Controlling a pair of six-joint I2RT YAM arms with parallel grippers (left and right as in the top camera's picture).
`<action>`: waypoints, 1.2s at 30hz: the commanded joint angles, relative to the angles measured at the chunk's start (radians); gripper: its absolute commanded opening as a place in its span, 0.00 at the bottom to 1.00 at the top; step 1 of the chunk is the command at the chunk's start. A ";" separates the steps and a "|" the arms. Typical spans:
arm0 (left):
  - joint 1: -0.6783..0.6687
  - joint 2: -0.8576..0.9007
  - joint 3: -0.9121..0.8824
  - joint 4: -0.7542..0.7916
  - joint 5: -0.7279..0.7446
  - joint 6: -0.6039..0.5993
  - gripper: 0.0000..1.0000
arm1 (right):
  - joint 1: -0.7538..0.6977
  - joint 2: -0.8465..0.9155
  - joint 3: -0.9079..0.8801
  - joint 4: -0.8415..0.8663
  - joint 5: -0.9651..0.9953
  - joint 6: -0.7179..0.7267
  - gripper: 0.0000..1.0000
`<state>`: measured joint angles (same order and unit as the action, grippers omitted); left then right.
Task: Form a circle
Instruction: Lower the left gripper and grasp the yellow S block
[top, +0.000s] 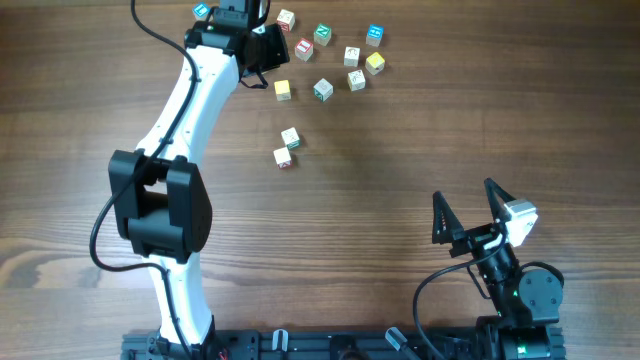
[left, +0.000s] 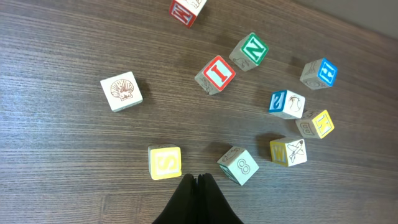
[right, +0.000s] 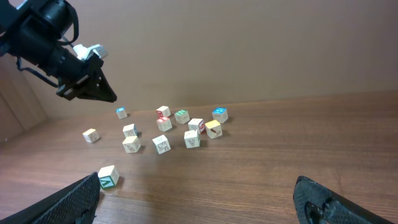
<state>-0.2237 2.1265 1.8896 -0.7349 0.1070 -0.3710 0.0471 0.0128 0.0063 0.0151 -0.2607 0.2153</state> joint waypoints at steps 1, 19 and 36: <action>-0.003 0.017 -0.006 0.000 0.008 0.016 0.04 | 0.005 -0.008 -0.001 0.005 0.009 -0.005 1.00; -0.003 0.159 -0.006 0.020 -0.024 0.016 0.04 | 0.005 -0.008 -0.001 0.005 0.009 -0.006 1.00; -0.003 0.161 -0.006 0.019 -0.045 0.016 0.10 | 0.005 -0.008 -0.001 0.005 0.009 -0.005 1.00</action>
<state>-0.2237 2.2749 1.8889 -0.7177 0.0761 -0.3710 0.0471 0.0128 0.0063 0.0151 -0.2607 0.2153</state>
